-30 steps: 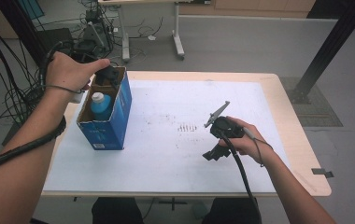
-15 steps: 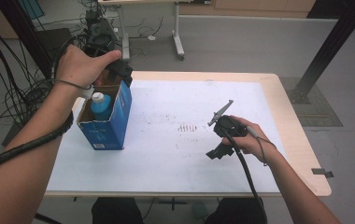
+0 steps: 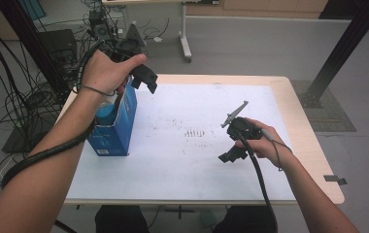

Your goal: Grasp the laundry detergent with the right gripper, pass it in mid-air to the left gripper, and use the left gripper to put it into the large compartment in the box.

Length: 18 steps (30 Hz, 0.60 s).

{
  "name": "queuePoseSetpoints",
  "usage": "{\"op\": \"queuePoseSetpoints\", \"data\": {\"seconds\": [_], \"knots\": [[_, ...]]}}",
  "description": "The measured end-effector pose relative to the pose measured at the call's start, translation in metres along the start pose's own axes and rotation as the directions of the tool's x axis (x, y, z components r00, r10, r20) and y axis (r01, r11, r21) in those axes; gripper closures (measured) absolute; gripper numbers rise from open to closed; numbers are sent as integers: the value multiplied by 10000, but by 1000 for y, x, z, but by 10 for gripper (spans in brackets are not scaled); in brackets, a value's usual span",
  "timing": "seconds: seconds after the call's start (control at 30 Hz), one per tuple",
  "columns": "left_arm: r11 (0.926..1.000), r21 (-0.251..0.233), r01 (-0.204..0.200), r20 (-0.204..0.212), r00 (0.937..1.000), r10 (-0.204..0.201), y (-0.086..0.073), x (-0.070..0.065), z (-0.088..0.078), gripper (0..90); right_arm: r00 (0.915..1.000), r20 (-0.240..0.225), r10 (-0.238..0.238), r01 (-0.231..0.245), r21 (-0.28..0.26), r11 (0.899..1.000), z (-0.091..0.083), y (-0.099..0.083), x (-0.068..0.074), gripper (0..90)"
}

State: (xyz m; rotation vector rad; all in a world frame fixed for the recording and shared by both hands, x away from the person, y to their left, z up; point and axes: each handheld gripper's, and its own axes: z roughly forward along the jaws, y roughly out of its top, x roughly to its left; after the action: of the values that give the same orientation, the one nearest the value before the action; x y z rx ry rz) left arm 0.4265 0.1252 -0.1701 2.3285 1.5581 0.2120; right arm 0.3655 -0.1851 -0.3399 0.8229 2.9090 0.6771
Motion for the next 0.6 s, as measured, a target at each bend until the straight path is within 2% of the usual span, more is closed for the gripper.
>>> {"op": "queuePoseSetpoints", "data": {"seconds": [0.23,0.43,0.6], "knots": [[9998,-75,-161,244,9996,163,1,-10,25,56,9999,40,-160,160,15,9999,0,4,3,51],[9990,-419,-124,499,9986,145,3,-15,49,62,9999,60,-130,130,64,9999,-1,3,4,52],[9991,-374,-174,600,9980,196,4,-18,69,75,9999,139,-60,58,119,9999,-3,2,6,50]]}}
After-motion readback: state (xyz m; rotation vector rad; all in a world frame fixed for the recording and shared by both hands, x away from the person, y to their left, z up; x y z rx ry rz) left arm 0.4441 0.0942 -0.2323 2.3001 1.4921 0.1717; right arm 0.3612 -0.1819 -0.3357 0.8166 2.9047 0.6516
